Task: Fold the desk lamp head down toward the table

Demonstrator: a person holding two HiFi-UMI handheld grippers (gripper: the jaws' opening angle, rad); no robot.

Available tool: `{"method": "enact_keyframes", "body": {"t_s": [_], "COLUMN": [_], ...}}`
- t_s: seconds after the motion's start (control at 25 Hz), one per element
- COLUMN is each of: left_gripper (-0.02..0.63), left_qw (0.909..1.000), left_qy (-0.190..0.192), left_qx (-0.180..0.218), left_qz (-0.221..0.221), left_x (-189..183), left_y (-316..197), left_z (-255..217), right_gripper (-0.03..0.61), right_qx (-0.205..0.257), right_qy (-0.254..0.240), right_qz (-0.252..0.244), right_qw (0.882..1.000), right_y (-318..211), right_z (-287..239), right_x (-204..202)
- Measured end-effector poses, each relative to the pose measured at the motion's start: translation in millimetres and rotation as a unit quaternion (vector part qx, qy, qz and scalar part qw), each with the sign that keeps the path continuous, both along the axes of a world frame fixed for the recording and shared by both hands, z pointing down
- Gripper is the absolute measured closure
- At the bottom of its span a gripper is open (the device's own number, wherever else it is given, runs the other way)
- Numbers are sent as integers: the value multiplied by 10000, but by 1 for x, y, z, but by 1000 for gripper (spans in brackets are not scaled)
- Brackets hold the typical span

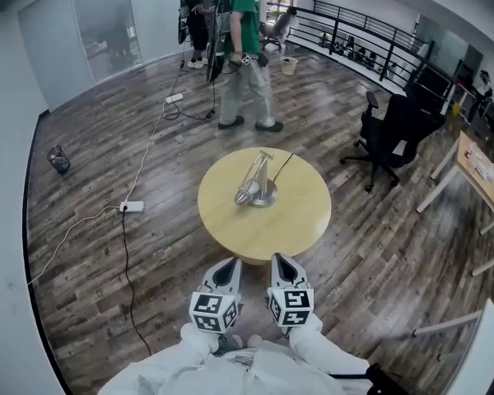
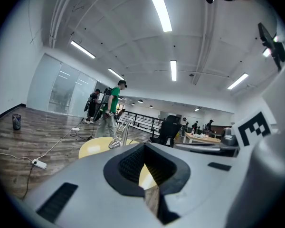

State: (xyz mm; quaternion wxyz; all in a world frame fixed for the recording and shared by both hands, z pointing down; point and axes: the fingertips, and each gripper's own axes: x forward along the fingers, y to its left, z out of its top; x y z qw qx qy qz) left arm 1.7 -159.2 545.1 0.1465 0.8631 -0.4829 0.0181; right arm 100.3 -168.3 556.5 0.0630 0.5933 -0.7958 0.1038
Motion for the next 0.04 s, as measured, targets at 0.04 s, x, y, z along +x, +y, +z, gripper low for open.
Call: {"method": "enact_keyframes", "body": {"t_s": [0.04], "left_gripper": [614], "left_qw": [10000], "left_qy": [0], "left_qx": [3], "left_qz": [15], "left_x": [0], "left_y": [0], "left_z": [0], "right_gripper": [566], "right_qx": [5], "right_qy": [22], "right_qz": [-9], "right_qw": [10000], "right_y": [0], "right_z": [0], "right_x": [-1]}}
